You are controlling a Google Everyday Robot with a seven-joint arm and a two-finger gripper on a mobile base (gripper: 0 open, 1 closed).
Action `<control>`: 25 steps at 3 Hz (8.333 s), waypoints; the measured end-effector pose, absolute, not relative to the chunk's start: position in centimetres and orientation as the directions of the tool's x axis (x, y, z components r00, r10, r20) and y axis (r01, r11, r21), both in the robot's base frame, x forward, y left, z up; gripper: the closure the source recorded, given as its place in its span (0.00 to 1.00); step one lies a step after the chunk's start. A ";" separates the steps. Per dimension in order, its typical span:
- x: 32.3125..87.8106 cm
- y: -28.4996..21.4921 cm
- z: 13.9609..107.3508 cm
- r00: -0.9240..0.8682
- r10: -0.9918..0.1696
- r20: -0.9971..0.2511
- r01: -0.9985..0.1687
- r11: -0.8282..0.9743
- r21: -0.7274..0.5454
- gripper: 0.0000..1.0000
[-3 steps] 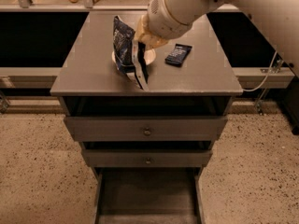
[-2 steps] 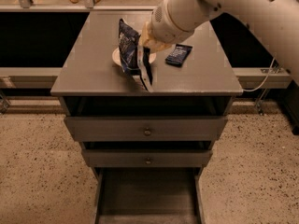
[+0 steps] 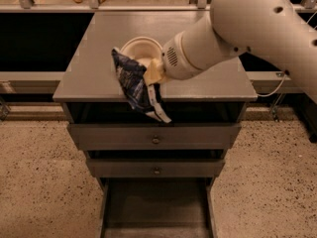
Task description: Place blue chip bag into bottom drawer
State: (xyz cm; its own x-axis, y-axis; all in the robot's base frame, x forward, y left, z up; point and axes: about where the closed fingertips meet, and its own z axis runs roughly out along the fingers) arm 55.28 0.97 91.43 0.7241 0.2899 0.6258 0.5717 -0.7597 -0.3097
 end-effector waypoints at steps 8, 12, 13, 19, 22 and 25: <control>48.0 -7.2 76.8 0.344 0.726 0.596 0.845 -0.516 0.141 1.00; 41.5 -15.4 61.2 0.343 0.803 0.487 0.921 -0.388 -0.009 1.00; 42.1 -16.3 56.5 0.401 0.719 0.568 0.901 -0.421 -0.105 1.00; 43.5 -9.3 25.7 0.892 0.215 0.398 0.451 -0.347 -0.823 1.00; 44.7 -9.5 25.9 0.971 -0.006 0.240 0.229 -0.282 -0.932 0.41; 44.6 -9.0 25.8 0.972 0.000 0.234 0.225 -0.275 -0.935 0.00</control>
Offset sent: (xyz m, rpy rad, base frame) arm -0.0669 -0.0745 -0.0168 -0.0808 -0.1952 0.0571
